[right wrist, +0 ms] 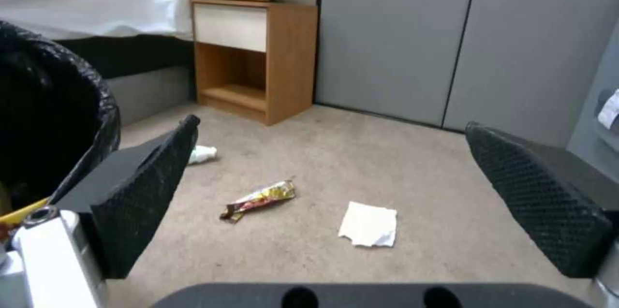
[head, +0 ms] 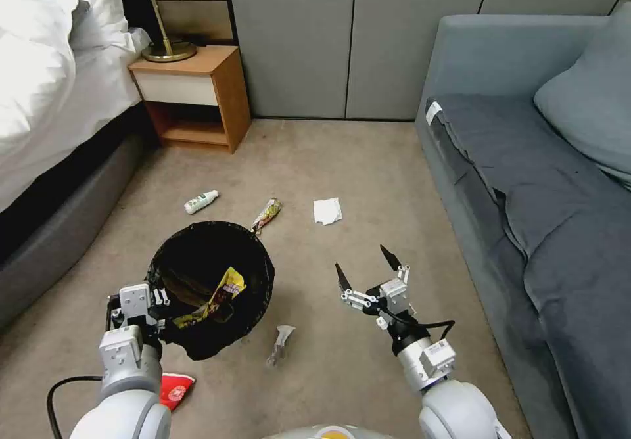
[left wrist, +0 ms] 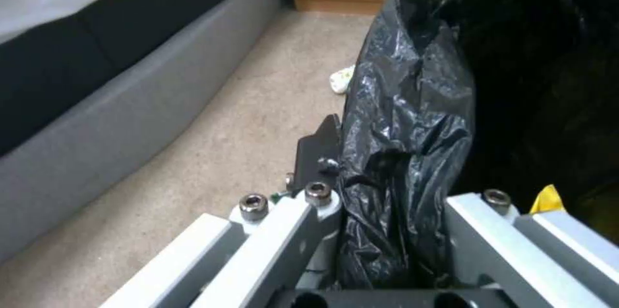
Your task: Pick up the trash bin, then pick up the garbage from the floor and place it into the trash bin.
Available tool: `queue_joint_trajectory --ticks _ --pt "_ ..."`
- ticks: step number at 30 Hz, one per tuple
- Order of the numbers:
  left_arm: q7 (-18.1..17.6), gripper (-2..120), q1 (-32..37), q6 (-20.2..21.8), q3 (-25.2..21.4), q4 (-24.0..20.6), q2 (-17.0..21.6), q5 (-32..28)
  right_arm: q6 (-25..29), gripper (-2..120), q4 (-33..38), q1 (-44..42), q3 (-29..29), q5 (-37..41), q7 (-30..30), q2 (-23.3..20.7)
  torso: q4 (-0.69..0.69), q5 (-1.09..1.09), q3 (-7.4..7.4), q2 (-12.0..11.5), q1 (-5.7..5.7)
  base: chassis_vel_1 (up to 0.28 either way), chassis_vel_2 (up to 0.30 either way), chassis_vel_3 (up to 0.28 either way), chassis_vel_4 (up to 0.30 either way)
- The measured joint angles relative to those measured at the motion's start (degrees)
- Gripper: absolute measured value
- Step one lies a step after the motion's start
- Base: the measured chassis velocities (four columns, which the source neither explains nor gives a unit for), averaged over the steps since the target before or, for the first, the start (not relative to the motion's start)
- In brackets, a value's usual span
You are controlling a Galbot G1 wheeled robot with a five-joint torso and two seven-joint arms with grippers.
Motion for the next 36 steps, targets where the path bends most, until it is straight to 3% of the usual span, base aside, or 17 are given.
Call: queue_joint_trajectory --ticks 18,36 --pt "0.04 4 -0.47 0.13 0.54 0.22 -0.09 -0.01 -0.46 100 0.25 0.41 0.86 1.10 -0.12 -0.21 0.00 0.00 0.00 0.00 0.00 0.011 0.011 0.011 0.012" --pt "0.17 4 -0.69 0.16 0.96 0.89 -0.15 0.33 -1.28 100 0.44 1.08 1.33 1.75 -0.21 -0.74 0.00 0.00 0.00 0.00 0.00 0.096 0.090 0.094 0.099"
